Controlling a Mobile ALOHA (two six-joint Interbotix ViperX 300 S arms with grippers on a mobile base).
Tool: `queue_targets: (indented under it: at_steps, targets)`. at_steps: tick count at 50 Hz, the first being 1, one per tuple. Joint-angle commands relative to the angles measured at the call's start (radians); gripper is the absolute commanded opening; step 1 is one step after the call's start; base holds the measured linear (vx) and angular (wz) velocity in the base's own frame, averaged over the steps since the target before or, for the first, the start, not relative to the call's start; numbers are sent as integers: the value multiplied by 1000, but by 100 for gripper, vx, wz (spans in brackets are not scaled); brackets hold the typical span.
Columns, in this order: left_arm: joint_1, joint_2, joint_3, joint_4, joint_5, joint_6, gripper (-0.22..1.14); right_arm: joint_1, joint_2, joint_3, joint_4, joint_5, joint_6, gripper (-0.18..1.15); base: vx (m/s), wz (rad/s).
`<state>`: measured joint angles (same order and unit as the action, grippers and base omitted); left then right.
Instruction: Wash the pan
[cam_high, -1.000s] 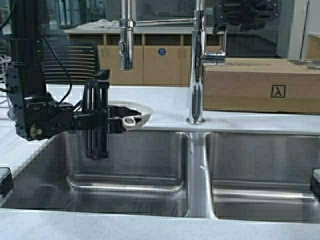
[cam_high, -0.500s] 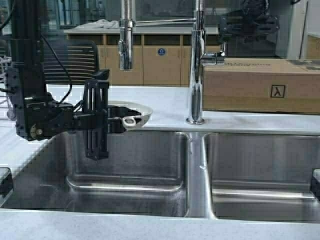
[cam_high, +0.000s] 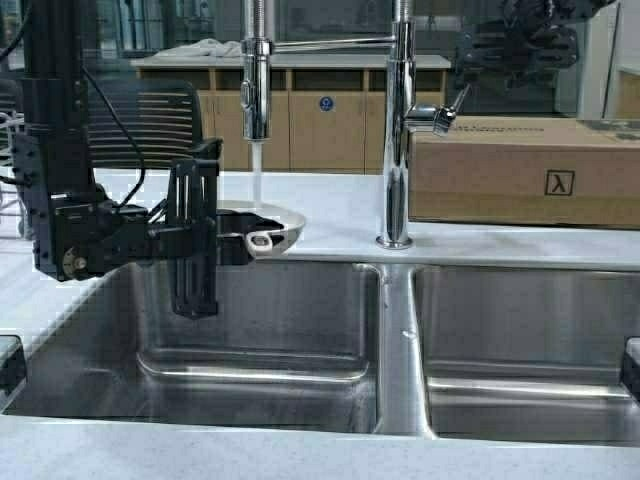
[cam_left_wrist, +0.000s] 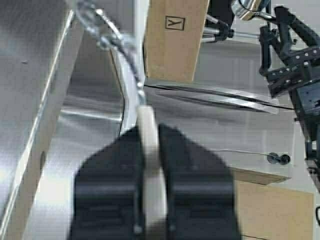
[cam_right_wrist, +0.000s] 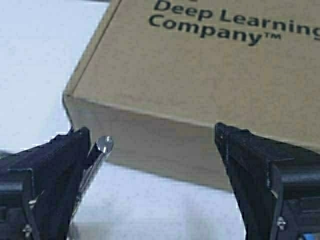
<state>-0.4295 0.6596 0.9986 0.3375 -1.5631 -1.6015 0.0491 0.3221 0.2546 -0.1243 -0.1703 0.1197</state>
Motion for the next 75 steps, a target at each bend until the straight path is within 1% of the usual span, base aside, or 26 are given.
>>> queue_targets:
  at_steps: [1, 12, 19, 23, 25, 28, 35, 36, 37, 39, 43, 45, 52, 59, 68, 75]
  targets:
    - [-3, -31, -11, 3, -18, 20, 2, -71, -104, 11, 5, -11, 2, 103, 0, 0]
    - [-3, -31, -14, 3, -18, 20, 2, -86, -227, 86, 5, -35, -2, 103, 0, 0]
    - [-3, -31, -14, 3, -20, 20, 2, -87, -215, 120, 2, -54, -2, 101, 0, -2]
    - [-3, -31, -12, 5, -20, 20, 2, -87, -181, 123, 5, -55, 3, 95, 0, -3]
    - [-3, -31, -12, 3, -20, 20, 2, -83, -158, 121, 6, -54, 9, 87, 0, -4]
    - [-3, -31, -14, 3, -20, 20, 2, -77, -126, 117, 9, -55, 28, 68, 0, 0]
    - [-5, -31, -9, 8, -20, 20, 2, -46, -64, 101, 9, -55, 94, 1, 0, 0]
    - [-3, -31, -9, 9, -21, 20, 2, -43, -55, 97, 9, -57, 104, -5, 0, 0]
    - [-3, -31, -8, 9, -23, 20, 2, -37, -49, 92, 11, -57, 114, -9, 0, 0]
    - [-3, -31, -9, 9, -29, 20, 2, -28, -32, 72, 11, -57, 138, -7, 0, 0]
    - [-3, -29, -9, 9, -37, 20, 2, -11, -15, 46, 11, -55, 175, 7, 0, 0]
    - [-3, -29, -9, 9, -40, 20, 2, 2, -11, 32, 11, -51, 187, 10, 0, 0]
    - [-3, -21, -9, 9, -46, 20, 2, 48, -8, -6, 8, -32, 201, 4, 0, 0]
    - [-3, -14, -11, 9, -49, 20, 2, 97, -8, -38, 8, -3, 202, 5, 0, 0]
    - [-3, -9, -12, 9, -51, 20, 2, 150, -11, -78, 9, 77, 202, 5, 0, 0]
    - [-3, -8, -14, 9, -55, 21, 2, 195, -37, -87, 8, 98, 202, 5, 0, 0]
